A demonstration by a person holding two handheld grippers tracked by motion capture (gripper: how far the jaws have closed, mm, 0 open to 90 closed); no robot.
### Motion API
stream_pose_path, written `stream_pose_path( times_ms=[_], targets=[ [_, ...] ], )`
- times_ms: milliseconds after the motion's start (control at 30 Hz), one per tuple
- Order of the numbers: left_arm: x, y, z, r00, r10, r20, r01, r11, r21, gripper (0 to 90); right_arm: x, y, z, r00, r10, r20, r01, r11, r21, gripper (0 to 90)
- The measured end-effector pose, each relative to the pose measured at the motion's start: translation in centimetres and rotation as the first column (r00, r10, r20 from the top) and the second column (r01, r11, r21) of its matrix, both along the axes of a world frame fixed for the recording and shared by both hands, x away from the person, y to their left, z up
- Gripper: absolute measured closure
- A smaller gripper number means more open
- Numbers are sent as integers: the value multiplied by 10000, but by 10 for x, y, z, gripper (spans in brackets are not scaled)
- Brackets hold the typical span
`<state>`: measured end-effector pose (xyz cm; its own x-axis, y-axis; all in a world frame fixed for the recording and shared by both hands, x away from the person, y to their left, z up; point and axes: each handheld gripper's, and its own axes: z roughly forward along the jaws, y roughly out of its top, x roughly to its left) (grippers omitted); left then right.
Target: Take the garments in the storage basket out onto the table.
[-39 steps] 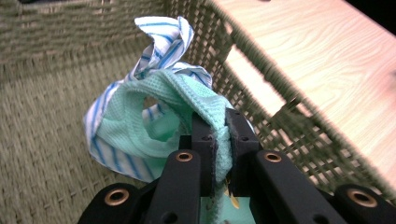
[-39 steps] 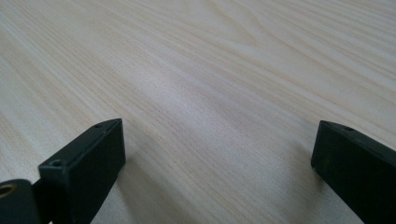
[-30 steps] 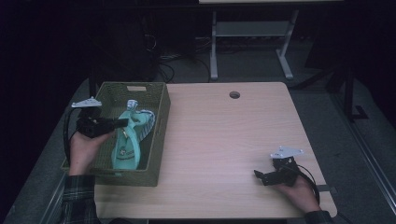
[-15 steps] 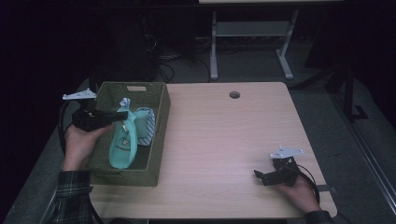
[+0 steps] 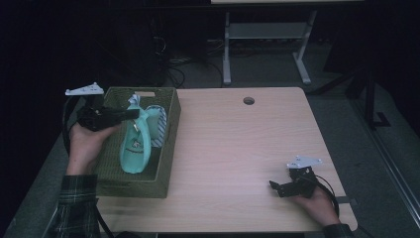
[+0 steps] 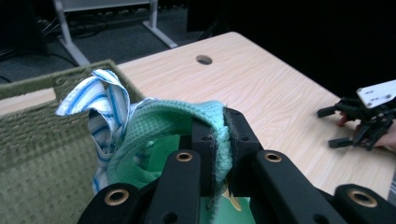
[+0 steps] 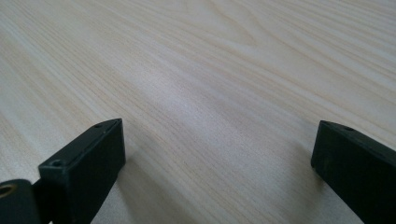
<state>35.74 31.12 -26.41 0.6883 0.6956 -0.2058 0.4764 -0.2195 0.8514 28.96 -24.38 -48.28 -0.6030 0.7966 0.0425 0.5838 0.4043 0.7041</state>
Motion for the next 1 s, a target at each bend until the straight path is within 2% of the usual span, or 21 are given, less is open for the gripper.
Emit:
stream_pose_path(
  times_ms=[167, 367, 500, 600, 900, 1000],
  targets=[
    [0, -4, 10, 9998, -86, 174, 85, 10000, 30, 834, 0, 0, 0, 10000, 2, 3, -2, 10000, -3, 25],
    [0, -9, 26, 9986, -296, 431, 303, 9994, -159, 834, 0, 0, 0, 10000, 3, 2, -3, 10000, -4, 25],
    [-1, -15, 39, 9960, -647, 619, 685, 9958, -612, 834, 0, 0, 0, 10000, -3, -2, 3, 10000, 5, 25],
    [-1, -21, 44, 9946, -735, 727, 779, 9952, -600, 834, 0, 0, 0, 10000, -4, 4, 4, 10000, 1, 25],
    [0, -42, 52, 9891, -1179, 885, 1230, 9909, -540, 834, 0, 0, 0, 10000, 11, 16, -11, 10000, -15, 25],
    [-1, -52, 52, 9853, -1426, 939, 1485, 9871, -594, 834, 0, 0, 0, 10000, 10, 27, -10, 10000, -12, 25]
  ],
)
